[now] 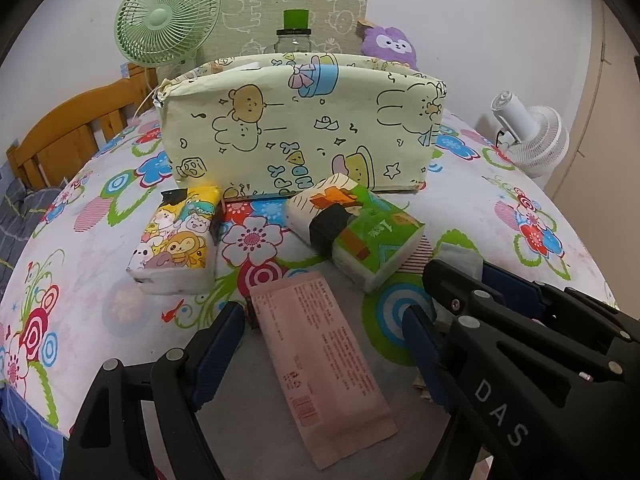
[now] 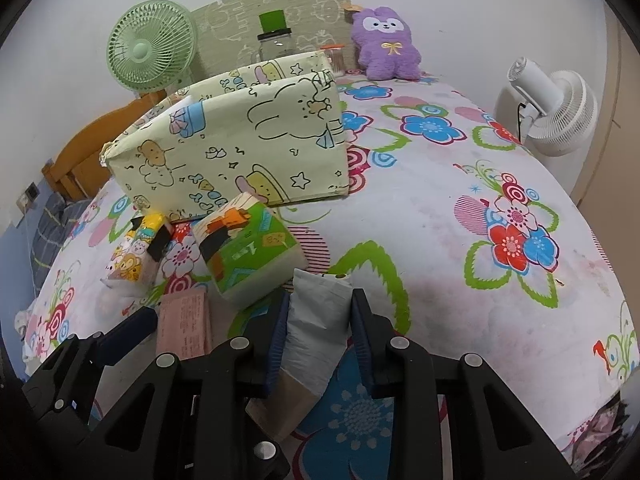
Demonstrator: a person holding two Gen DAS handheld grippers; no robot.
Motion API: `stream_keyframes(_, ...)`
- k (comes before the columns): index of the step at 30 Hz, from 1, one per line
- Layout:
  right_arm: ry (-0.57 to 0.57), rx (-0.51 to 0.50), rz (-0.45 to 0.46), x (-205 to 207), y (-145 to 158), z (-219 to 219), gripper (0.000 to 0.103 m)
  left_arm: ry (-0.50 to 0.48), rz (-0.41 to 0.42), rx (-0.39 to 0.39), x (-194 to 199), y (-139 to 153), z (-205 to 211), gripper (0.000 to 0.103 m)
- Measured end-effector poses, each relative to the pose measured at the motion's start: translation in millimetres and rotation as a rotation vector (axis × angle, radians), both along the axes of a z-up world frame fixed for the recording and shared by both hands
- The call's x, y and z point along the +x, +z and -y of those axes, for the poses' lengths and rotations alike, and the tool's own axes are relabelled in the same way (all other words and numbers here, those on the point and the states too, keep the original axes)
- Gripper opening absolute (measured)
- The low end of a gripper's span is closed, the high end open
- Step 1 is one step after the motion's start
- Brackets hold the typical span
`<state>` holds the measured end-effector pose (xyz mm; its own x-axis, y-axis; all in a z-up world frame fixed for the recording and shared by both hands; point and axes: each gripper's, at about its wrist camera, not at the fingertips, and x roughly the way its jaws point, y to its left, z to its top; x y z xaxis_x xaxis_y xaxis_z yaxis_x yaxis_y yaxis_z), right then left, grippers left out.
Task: Organize soft objects
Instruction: 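Close left gripper on the pink packet while right closes on the white tissue pack, then lift the pink packet with left gripper while right carries the white pack over the box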
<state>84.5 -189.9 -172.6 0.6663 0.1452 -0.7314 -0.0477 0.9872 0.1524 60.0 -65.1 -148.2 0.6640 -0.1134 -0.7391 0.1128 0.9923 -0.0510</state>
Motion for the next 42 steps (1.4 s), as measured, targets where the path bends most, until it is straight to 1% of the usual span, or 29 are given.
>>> stream_keyframes(4, -0.001, 0.005, -0.001, 2.0, -0.7, 1.1, 0.034, 0.014, 0.007, -0.003, 0.0, -0.4, -0.5, 0.082)
stream_keyframes(7, -0.004, 0.007, -0.002, 2.8, -0.8, 1.4, 0.034, 0.034, 0.012, -0.001, -1.4, -0.5, -1.1, 0.077)
stream_keyframes(13, -0.002, 0.001, 0.000, 1.7, 0.5, -3.0, 0.034, 0.056, 0.019, 0.005, -2.5, 0.6, -6.2, 0.059)
stream_keyframes(14, -0.001, 0.000, 0.001, 1.3, 1.0, -4.0, 0.034, 0.061, 0.019, 0.004, -2.9, 0.9, -7.7, 0.054)
stream_keyframes(19, 0.004, -0.005, 0.006, -1.9, 3.3, -8.8, 0.034, 0.064, 0.016, -0.022, -6.2, 1.7, -13.9, 0.050)
stream_keyframes(23, 0.007, -0.010, 0.007, -5.3, 4.2, -12.2, 0.034, 0.065, 0.014, -0.036, -10.1, 2.7, -16.8, 0.040)
stream_keyframes(31, 0.015, -0.023, 0.019, -12.1, 8.2, -20.0, 0.034, 0.059, 0.011, -0.083, -15.1, 3.5, -25.0, 0.039)
stream_keyframes(42, 0.025, -0.023, 0.058, -18.7, 21.7, -25.0, 0.034, 0.071, 0.045, -0.082, -21.6, 16.7, -29.4, 0.039)
